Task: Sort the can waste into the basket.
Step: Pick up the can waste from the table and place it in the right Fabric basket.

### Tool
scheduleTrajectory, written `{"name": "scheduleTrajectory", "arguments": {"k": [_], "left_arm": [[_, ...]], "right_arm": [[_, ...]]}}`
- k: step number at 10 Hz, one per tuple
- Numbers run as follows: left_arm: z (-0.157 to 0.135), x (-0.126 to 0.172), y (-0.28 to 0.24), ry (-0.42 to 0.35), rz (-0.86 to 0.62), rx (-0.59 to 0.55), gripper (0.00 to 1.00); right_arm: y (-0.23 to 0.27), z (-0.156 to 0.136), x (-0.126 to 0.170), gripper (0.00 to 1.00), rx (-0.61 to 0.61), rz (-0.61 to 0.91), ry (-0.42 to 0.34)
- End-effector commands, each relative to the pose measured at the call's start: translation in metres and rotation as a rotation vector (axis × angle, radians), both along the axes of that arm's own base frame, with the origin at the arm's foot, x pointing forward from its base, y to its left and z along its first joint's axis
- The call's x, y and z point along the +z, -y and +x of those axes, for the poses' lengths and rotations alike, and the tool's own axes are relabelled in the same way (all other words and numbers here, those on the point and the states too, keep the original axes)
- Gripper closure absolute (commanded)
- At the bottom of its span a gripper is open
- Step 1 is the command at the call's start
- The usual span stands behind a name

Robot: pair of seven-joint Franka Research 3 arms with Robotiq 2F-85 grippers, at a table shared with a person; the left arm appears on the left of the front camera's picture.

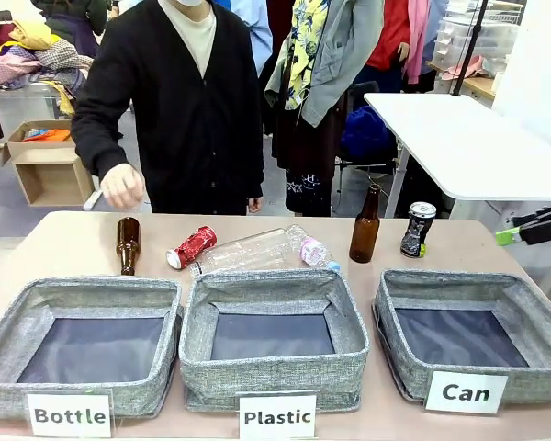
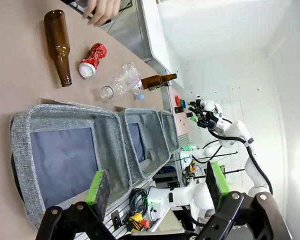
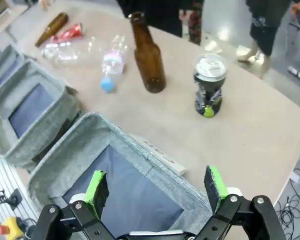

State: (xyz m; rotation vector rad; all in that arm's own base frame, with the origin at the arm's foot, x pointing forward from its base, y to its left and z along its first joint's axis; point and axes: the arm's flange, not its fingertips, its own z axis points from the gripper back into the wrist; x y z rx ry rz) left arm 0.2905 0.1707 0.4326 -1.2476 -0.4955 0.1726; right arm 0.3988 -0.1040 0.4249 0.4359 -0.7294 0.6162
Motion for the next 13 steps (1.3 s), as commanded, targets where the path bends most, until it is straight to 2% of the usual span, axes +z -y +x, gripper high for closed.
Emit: {"name": "scheduleTrajectory", "arguments": {"k": [1,3,5,6,7,11,13], "left_arm": [[-0.001,0.0,-0.002,0.022,0.004,-0.014,0.0],[-0.001,0.0,-0.002,0.022,0.004,-0.014,0.0],[-0.001,0.0,-0.002,0.022,0.004,-0.014,0.0],[-0.001,0.0,-0.002,0.022,0.004,-0.014,0.0],[-0.001,0.0,-0.002,0.022,0.004,-0.014,0.0],[-0.001,0.0,-0.002,0.022,0.004,-0.014,0.0],[-0.001,0.0,-0.002,0.022,0.004,-0.014,0.0]], "right_arm": [[0.01,-0.003,0.009,0.0,-0.039,0.018,-0.003],[0.01,-0.003,0.009,0.0,-0.039,0.018,-0.003],[0.011,0.001,-0.003,0.0,0.037,0.028,-0.025],[0.013,0.022,-0.014,0.0,0.076,0.08,-0.017],[0.017,0.043,-0.022,0.0,0.184,0.106,-0.008],[0.018,0.104,-0.06,0.0,0.218,0.004,0.083],[0.018,0.131,-0.086,0.0,0.239,-0.003,0.02]]}}
